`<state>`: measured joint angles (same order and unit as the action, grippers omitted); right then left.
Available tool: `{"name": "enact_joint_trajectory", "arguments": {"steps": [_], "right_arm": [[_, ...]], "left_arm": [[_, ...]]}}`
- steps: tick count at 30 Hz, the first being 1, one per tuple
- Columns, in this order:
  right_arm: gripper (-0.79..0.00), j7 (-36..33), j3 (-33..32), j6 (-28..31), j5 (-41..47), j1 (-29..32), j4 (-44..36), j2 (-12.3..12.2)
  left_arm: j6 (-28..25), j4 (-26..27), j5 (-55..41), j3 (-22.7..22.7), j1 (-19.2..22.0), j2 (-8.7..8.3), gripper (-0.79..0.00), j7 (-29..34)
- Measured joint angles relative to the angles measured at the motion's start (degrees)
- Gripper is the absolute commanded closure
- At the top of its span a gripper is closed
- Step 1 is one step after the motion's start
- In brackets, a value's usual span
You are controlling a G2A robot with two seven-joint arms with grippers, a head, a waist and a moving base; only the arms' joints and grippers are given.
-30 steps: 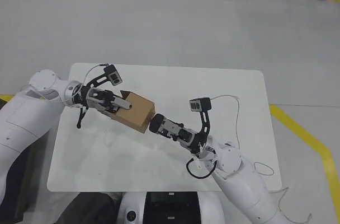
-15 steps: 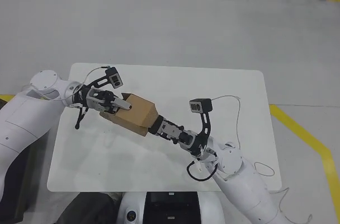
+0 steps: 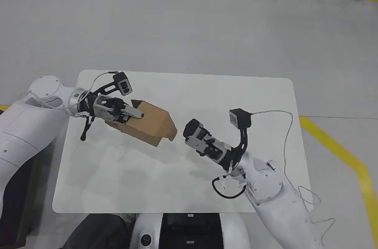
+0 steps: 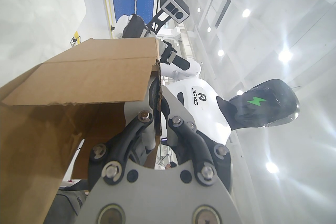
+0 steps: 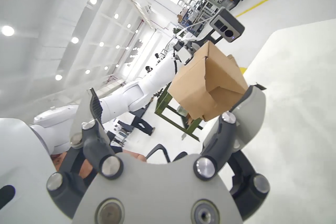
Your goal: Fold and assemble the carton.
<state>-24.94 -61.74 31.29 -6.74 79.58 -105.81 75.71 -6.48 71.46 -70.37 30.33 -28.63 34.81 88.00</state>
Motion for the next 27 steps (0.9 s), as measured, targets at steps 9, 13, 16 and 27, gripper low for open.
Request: {"name": "enact_joint_trajectory", "arguments": {"steps": [9, 13, 16, 27], "right_arm": [[-0.785, 5.08, -2.62, -0.30, -21.16, 0.31, -3.11, -0.59], [-0.785, 5.78, -2.32, 0.19, -25.93, -0.96, -2.17, -0.67], [-0.785, 6.47, -1.83, -0.47, -30.93, -1.72, -1.63, -0.72], [-0.785, 6.63, 1.01, -4.08, -38.53, -2.18, -2.12, -0.72]], "left_arm": [[3.76, 2.42, 1.74, -2.97, 1.61, -1.00, 0.000, 0.00], [5.48, 3.93, 0.44, -4.82, 2.70, -1.63, 0.000, 0.00], [6.03, 4.41, -1.10, -6.16, 3.69, -2.13, 0.000, 0.00], [6.56, 5.05, -3.19, -10.64, 6.72, -2.63, 0.000, 0.00]]}}
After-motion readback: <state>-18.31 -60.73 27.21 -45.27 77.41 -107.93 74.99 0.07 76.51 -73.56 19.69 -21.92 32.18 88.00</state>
